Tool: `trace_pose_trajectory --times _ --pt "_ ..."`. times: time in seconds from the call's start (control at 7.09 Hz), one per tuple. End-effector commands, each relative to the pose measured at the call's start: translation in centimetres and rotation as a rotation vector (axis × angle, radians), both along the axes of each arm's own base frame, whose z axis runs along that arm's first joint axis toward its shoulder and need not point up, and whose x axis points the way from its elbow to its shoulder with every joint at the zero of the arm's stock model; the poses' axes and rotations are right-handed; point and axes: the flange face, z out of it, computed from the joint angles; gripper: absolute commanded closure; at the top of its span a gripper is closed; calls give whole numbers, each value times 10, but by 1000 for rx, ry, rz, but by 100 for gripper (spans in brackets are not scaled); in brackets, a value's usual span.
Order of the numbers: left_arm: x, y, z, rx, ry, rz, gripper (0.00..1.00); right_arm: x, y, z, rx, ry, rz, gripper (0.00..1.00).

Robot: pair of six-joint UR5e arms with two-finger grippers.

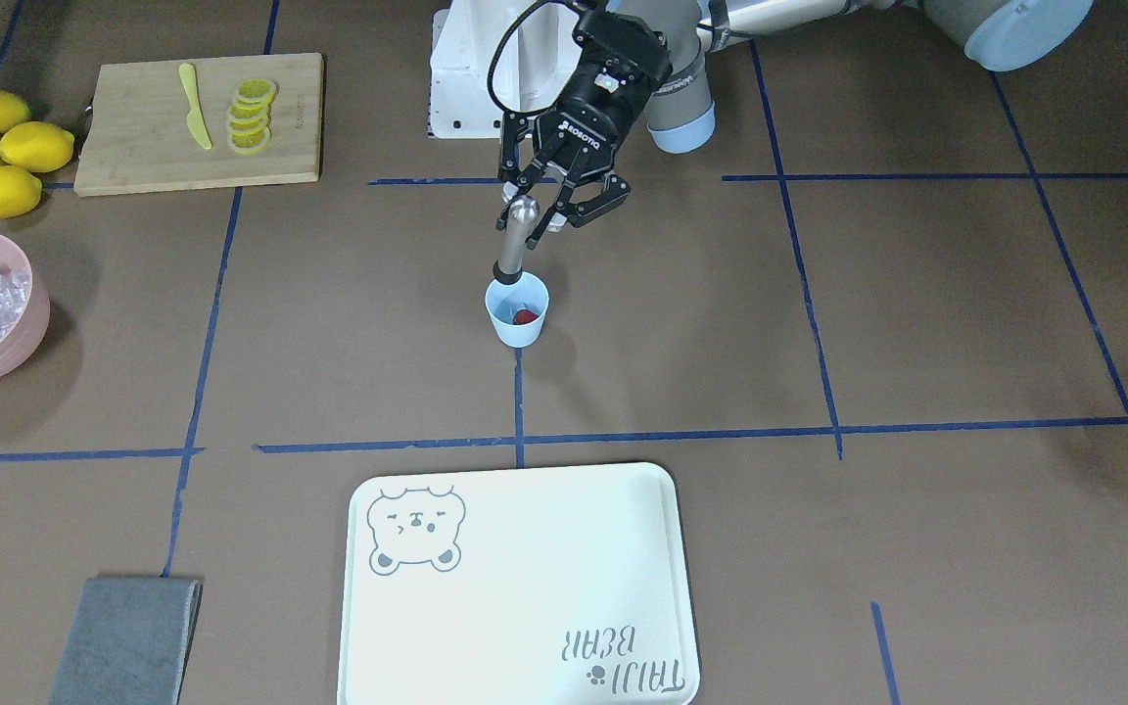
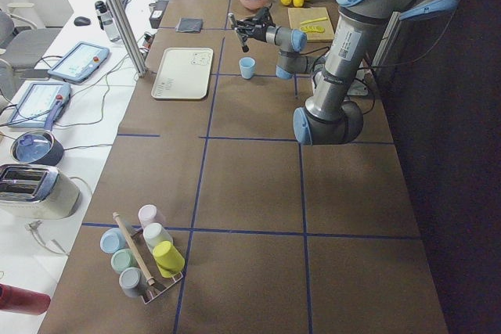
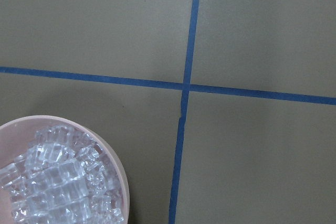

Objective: Mash ice and strawberries in cup
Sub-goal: 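Lift the rod out of the cup and carry it back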

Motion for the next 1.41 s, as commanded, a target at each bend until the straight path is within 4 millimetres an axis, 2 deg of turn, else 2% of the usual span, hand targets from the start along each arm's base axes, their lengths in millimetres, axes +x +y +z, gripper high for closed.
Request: trace_pose_trajectory --times 0.0,0.14,0.42,0.56,0.85,1.13,1.27 --pt "-44 -47 -1 42 4 32 100 -4 -3 -2 3 1 -8 1" --pt "-65 -71 30 -10 16 110 100 -5 -5 -4 10 1 -10 1" --pt "-98 -106 61 -92 9 195 100 -5 -8 -7 18 3 -12 1" --pt "-118 -125 82 -159 -23 237 100 -5 -9 -8 20 2 -11 1" --pt "-170 -146 151 -335 -72 348 100 -6 -9 -7 15 0 -12 1" --pt "-226 -142 222 -584 -112 469 100 -6 -8 -3 6 -2 -12 1" --pt "-265 -149 248 -736 -143 557 100 -6 -8 -3 7 -1 -12 1"
